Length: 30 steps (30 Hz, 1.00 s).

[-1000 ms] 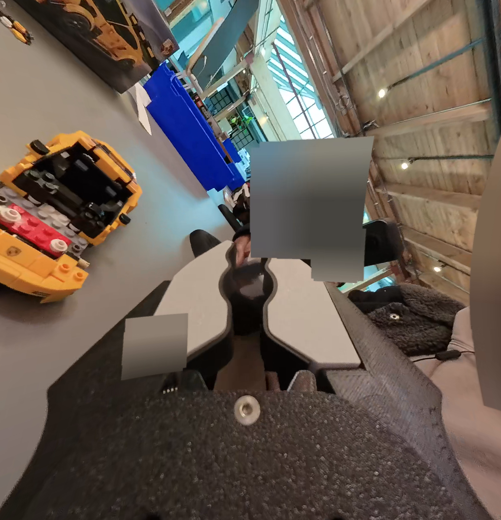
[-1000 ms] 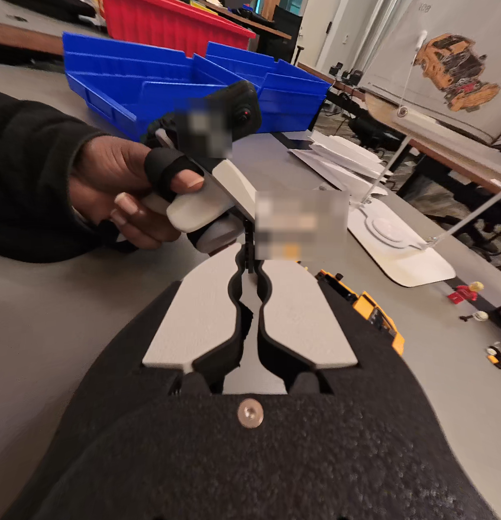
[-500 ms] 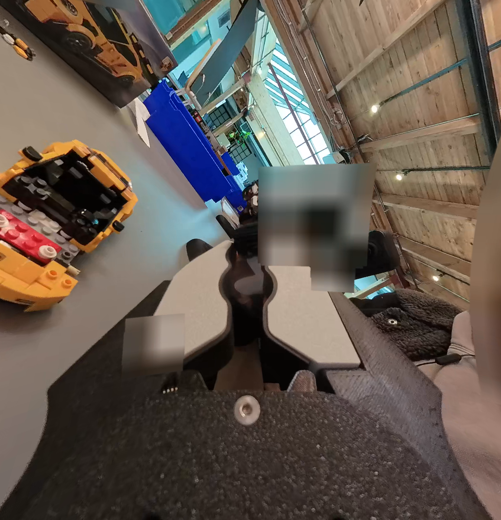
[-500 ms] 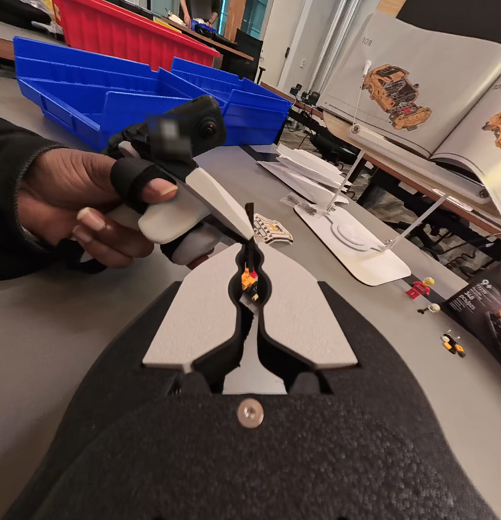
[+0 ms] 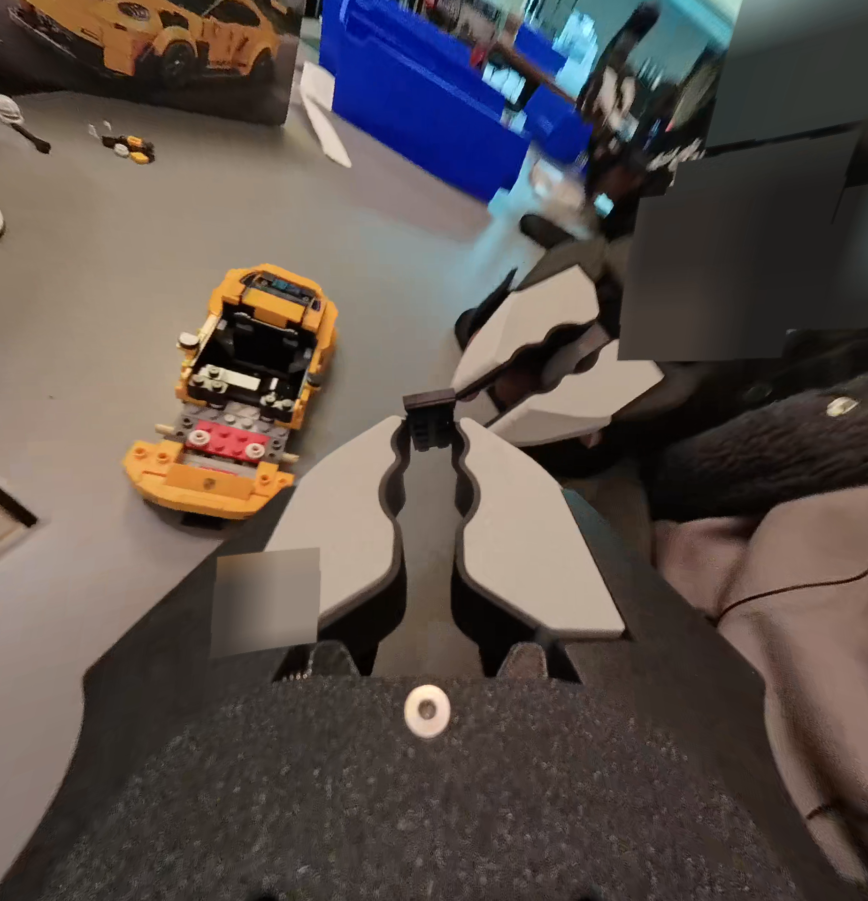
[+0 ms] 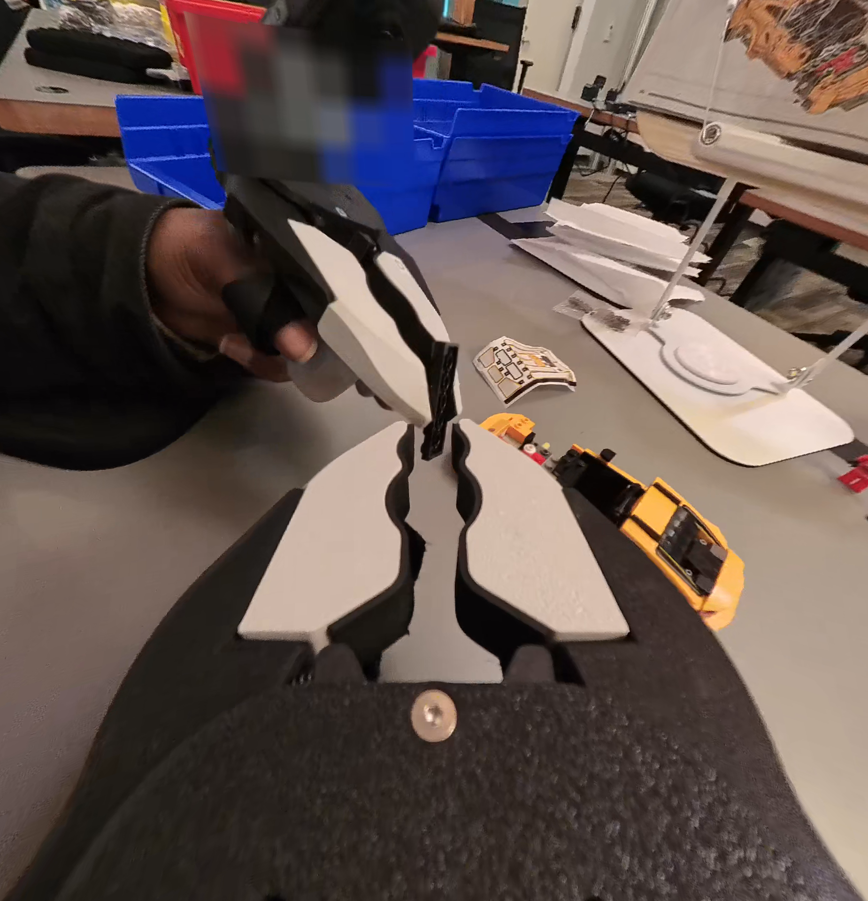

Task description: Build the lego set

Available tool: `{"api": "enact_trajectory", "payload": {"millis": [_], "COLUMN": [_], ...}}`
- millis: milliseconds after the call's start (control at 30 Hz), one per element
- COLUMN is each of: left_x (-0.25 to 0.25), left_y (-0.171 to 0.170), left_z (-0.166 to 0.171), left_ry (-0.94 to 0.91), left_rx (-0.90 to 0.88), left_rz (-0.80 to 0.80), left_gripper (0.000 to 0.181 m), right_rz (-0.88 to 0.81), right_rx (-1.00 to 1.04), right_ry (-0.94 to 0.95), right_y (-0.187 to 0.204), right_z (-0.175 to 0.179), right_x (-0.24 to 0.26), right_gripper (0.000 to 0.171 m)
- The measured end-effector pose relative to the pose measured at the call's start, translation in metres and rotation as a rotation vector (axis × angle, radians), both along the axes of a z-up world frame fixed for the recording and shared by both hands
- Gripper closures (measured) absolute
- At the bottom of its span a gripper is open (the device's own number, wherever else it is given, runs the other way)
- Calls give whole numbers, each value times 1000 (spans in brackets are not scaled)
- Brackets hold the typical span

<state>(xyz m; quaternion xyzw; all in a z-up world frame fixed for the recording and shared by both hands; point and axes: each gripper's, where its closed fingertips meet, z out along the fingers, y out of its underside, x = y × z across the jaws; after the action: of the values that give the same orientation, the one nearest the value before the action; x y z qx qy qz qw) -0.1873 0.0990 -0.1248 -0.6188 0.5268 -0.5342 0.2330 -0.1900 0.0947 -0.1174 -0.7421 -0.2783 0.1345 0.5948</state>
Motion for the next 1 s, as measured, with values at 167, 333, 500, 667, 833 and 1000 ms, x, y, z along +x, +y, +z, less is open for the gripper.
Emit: {"api": "enact_trajectory", "payload": {"millis": [167,333,500,667,833,1000], "left_x": [1,2,1,0,3,4], "left_y": [1,-4,-8,-10,-12,-8], "left_z": [-17,-32,-38,-38,-40,-26], "left_ry": [110,188,218,225,237,144], "left_rx": [216,363,447,550,539,157], "left_rz": [-44,-98,-132,-136,-117,-58], "left_gripper": [165,165,165,165,165,165], "right_rz": [7,16,57,124,109,104], "right_rx": [-24,-80,-105,-153,-152,-75], "right_ry": [78,187,158,126,106,68], "right_y": [0,1,0,-4,-3,-4], "right_z": [5,7,-1,-12,-15,-7], "right_x": [4,10,6,-5,-5,-1], "right_gripper": [155,149,144,145,148,146]}}
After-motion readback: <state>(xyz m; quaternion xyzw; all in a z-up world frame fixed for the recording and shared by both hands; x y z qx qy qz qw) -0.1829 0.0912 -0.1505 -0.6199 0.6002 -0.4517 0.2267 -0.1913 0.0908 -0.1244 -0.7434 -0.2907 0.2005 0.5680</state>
